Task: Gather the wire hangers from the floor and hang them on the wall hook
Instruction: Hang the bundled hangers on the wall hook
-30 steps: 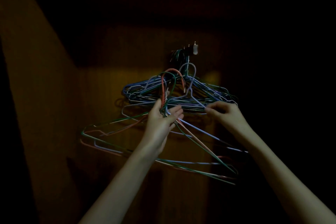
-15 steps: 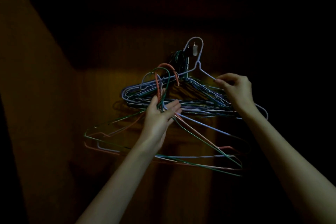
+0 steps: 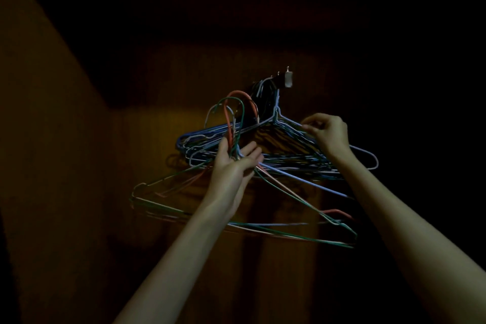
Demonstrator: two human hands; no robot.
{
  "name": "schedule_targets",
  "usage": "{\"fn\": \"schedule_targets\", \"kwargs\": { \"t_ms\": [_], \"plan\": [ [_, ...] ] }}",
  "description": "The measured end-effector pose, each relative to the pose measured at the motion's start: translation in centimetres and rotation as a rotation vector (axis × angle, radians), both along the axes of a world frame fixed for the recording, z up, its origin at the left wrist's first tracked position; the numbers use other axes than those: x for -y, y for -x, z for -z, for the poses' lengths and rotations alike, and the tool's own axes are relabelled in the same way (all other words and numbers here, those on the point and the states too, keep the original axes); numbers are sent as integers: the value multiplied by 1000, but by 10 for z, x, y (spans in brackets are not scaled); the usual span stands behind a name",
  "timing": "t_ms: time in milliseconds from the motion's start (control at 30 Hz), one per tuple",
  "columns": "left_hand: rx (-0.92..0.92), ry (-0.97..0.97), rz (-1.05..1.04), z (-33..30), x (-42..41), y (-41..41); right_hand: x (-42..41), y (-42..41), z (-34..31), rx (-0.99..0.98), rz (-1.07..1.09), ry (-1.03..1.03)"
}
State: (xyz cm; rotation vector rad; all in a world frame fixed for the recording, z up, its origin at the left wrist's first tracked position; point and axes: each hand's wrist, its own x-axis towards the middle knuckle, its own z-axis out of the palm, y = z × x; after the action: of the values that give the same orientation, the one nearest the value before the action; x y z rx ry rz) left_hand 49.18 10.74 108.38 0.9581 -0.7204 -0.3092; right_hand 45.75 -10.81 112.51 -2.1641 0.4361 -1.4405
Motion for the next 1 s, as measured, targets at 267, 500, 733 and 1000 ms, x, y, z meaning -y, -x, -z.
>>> {"fn": "schedule_targets", "kwargs": {
  "t_ms": [267,500,733,1000],
  "plan": [
    [37,-1,-12,0,-1,-3,1,-7,4,-81,98,-16],
    [31,10,-31,0,-6,2,-6,0,7,-130,128,43],
    [-7,44,-18,2,-13,11,-32,24,13,-91,20,120],
    [-19,36,-9,7,-18,24,-95,66,34,-147,-239,125]
  ]
}}
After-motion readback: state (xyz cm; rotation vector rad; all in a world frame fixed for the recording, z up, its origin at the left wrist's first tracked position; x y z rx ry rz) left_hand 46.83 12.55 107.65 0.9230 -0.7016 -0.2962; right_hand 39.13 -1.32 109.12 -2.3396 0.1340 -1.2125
